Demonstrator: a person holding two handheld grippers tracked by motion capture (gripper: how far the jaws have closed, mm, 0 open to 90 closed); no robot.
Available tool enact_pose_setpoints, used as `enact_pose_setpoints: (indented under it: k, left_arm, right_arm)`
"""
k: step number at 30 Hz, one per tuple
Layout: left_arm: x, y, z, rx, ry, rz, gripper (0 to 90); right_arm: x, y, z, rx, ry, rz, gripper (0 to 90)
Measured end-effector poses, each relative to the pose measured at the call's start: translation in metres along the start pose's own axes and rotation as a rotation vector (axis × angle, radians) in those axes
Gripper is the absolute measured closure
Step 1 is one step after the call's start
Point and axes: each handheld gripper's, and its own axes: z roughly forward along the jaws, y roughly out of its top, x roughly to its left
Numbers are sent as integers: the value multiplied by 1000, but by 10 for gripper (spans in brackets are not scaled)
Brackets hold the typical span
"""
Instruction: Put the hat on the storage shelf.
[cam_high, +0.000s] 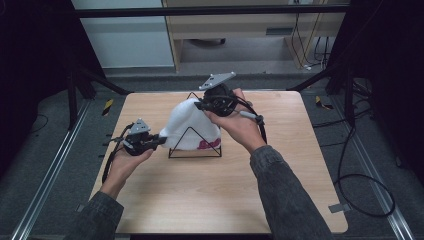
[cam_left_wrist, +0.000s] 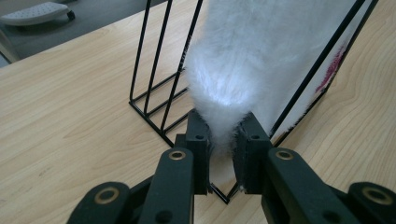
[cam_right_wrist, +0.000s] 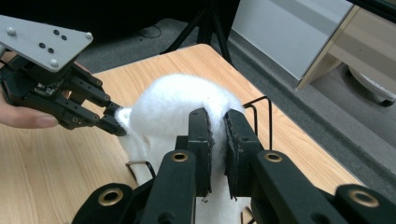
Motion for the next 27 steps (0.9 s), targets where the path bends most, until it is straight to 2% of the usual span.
enact_pose_setpoints:
  k: [11,27]
  left_arm:
    - [1,-11,7,36,-10,-15,779]
    - [3,-17,10,49,-19,-28,781]
  right_arm:
    - [6,-5,9,26,18,2,818]
    - [10,-8,13,39,35,1,817]
